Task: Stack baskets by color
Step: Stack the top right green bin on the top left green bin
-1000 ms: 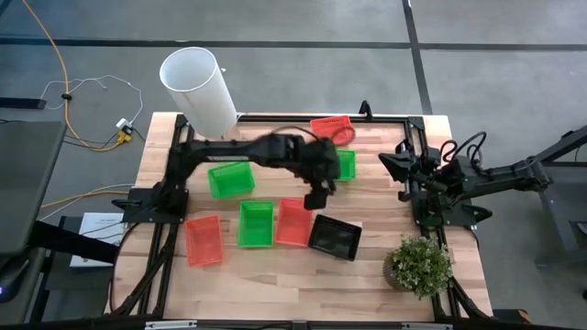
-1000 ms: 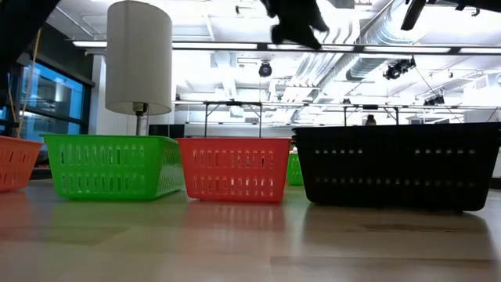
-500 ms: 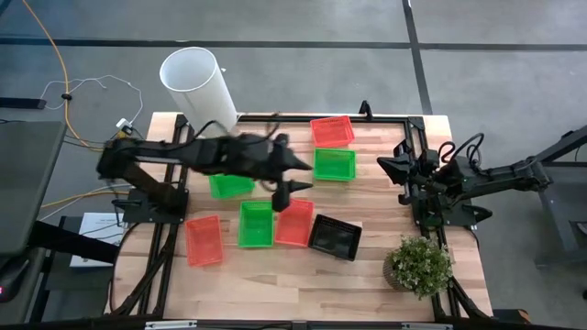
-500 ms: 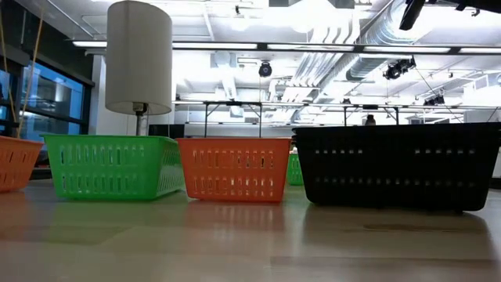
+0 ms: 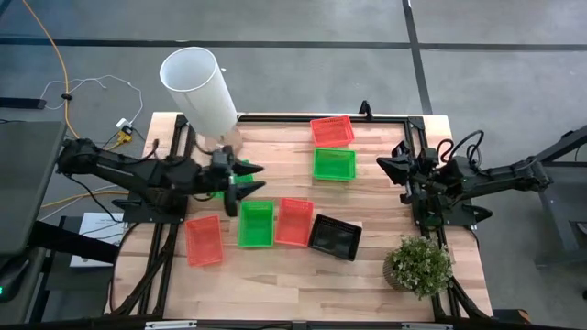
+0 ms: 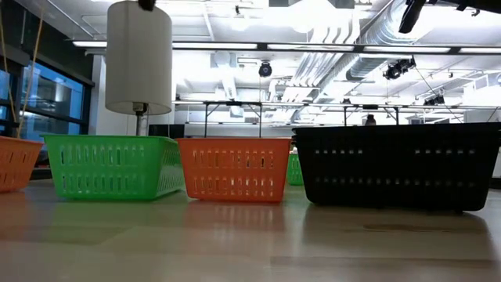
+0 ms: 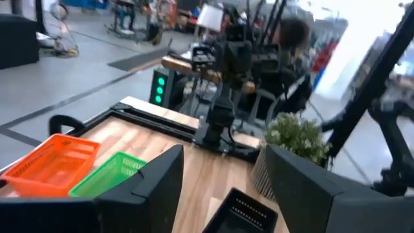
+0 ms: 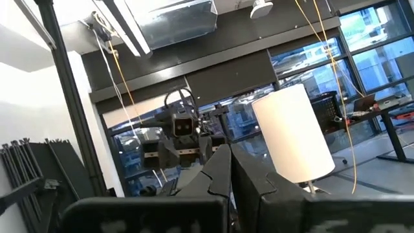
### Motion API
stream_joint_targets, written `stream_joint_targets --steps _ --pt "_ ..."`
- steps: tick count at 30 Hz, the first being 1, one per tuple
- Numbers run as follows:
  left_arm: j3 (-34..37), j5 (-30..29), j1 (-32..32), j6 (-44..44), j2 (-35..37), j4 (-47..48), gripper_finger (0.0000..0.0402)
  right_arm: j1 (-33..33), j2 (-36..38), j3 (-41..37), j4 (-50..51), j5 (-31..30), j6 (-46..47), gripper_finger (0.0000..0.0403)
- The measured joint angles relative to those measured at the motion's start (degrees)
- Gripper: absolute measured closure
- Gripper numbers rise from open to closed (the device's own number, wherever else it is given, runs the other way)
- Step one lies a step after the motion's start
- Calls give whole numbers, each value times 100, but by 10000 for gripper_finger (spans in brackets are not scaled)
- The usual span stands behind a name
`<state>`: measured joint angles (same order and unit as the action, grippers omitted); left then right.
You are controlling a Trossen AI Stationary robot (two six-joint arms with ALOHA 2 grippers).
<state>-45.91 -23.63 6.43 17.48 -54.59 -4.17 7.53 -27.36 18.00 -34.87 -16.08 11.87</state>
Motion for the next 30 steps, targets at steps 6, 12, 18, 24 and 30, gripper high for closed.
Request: stream_joint_targets --steps 6,12,18,24,30 --pt "784 -295 267 49 920 -280 196 -2 -1 0 0 4 118 403" --pt "1158 -281 352 237 1497 16 196 0 -4 0 154 556 -157 403" --pt "1591 -607 350 157 2039 -370 196 0 -6 0 393 494 -133 403" --pt "1895 -709 348 95 2430 -378 196 -2 -5 0 396 125 179 403" --pt "1923 -729 348 -713 2506 -136 196 -1 -6 0 404 -28 360 403"
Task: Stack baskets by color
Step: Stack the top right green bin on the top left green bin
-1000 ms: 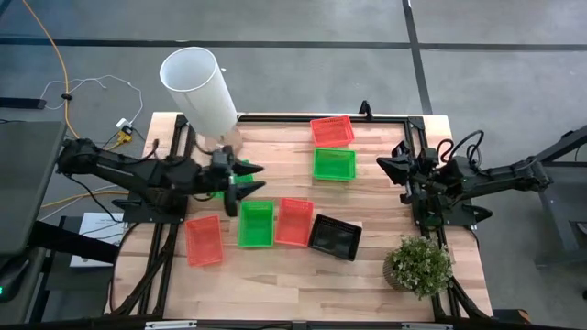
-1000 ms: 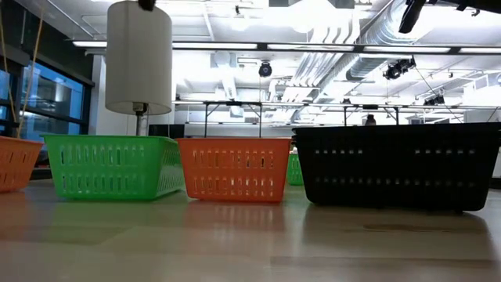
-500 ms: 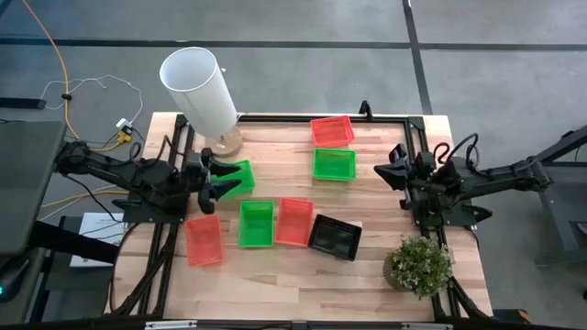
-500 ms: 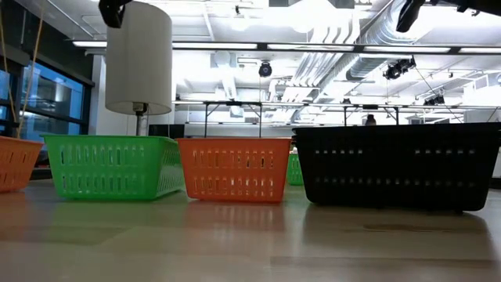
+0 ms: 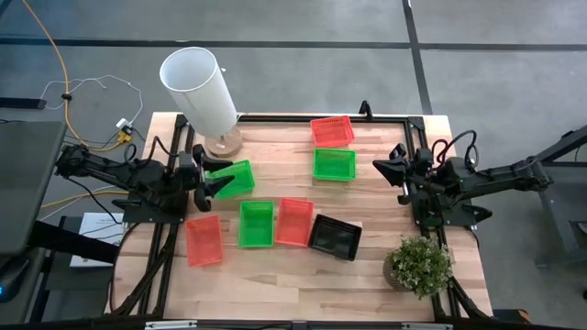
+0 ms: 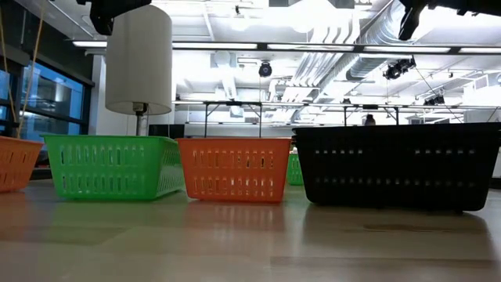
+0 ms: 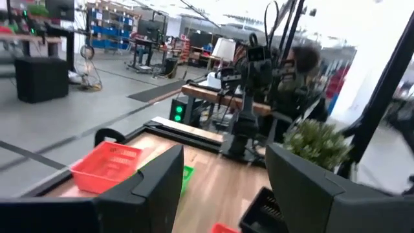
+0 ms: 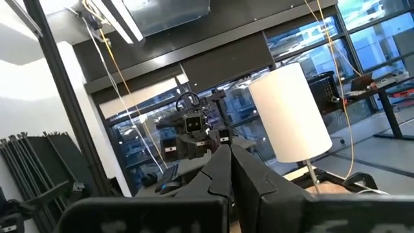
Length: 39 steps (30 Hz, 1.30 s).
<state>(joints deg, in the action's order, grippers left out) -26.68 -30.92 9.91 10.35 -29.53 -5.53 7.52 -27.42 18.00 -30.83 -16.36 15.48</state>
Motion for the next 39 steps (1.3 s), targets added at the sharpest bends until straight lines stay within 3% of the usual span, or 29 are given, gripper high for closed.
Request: stream_joint_targets --steps 10,16,20,24,29,33,39 --pt "0 2 0 -94 -5 16 196 0 -215 0 610 -319 1164 394" --pt "0 2 -2 -105 -8 33 196 -1 -669 17 707 -1076 1874 323" --pt "0 2 -2 -98 -8 34 196 -22 -1029 604 2015 -1519 2260 249" --pt "0 2 -2 -98 -8 34 196 -258 -1653 1666 4376 -1512 2903 185" --pt "0 -46 -2 -97 -8 36 196 -882 -2724 2756 7043 -1412 4126 157" --pt "0 -145 -2 -102 -8 35 196 -1314 -3502 2900 7462 -1277 4607 155" --pt "0 -146 -2 -96 -8 36 196 -1748 -4526 2900 6918 -1204 4579 155"
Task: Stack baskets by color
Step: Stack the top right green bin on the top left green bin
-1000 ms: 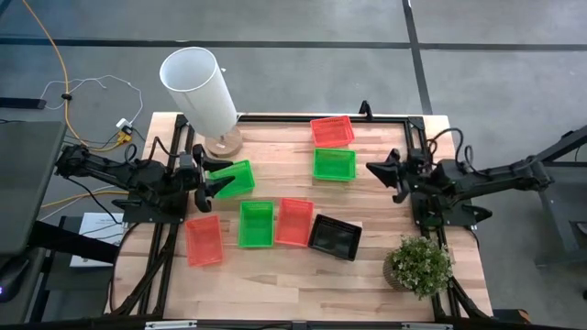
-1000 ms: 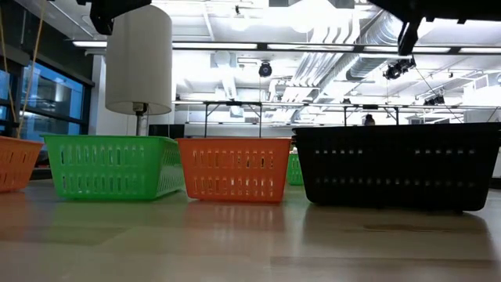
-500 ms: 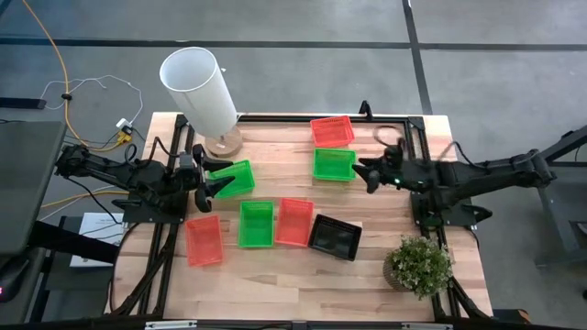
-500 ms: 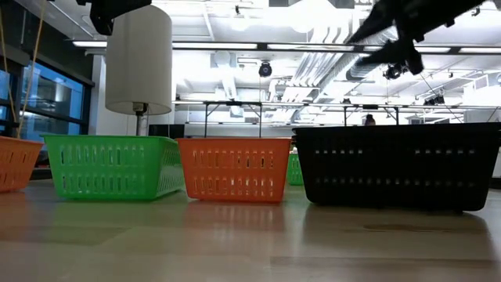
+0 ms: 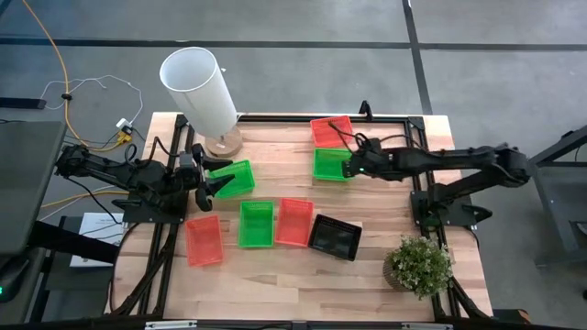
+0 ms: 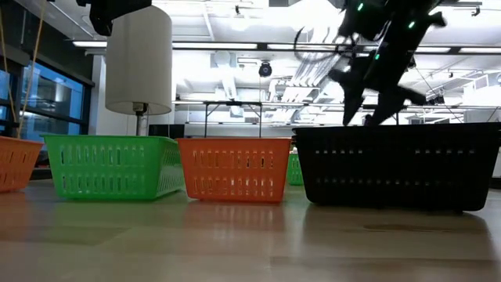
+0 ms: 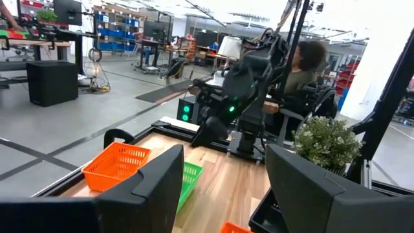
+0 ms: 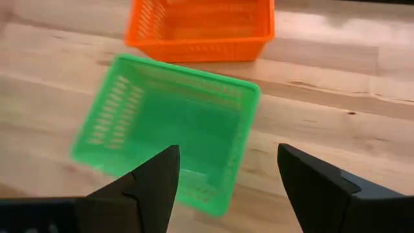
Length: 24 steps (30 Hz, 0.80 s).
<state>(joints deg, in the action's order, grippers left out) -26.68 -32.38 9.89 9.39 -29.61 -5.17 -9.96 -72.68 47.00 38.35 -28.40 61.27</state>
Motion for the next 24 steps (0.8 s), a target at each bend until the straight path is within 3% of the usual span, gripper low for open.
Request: stream_joint_targets --steps 17,20,24 --pt "0 -248 -1 18 0 -1 196 -446 -1638 0 -608 185 315 160" --pt "0 -280 -2 92 0 31 196 -513 -1850 0 -867 383 228 186" --pt "0 -281 0 94 -2 68 196 -548 -2048 -2 -901 521 275 257"
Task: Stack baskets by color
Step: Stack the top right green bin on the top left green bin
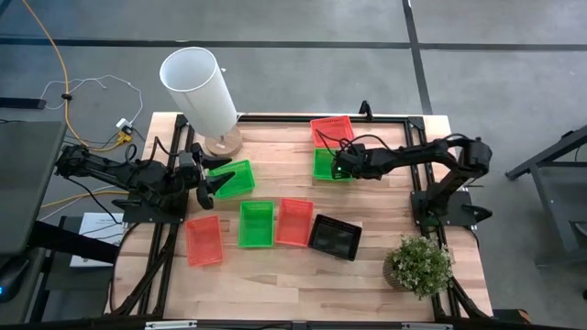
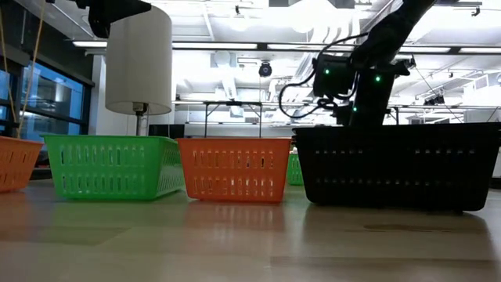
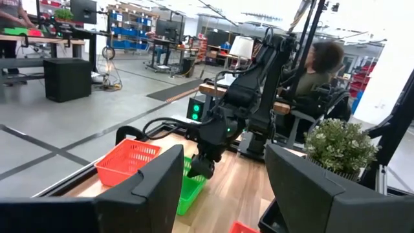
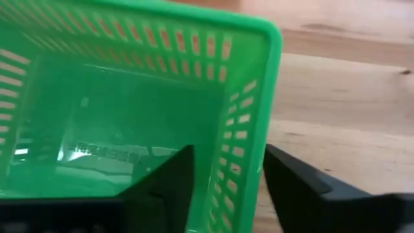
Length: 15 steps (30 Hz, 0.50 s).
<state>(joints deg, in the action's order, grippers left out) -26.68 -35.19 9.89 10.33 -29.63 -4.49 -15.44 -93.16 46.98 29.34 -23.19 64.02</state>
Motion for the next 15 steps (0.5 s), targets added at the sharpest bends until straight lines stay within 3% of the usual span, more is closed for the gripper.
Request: stream_joint_targets --steps 4,6,15 --pt "0 1 0 0 0 0 196 4 34 -1 103 26 -88 360" --pt "0 -1 -2 1 0 0 196 4 199 -2 126 -55 -325 390" --pt "0 1 0 17 34 -3 196 83 1957 -2 431 -400 -1597 401"
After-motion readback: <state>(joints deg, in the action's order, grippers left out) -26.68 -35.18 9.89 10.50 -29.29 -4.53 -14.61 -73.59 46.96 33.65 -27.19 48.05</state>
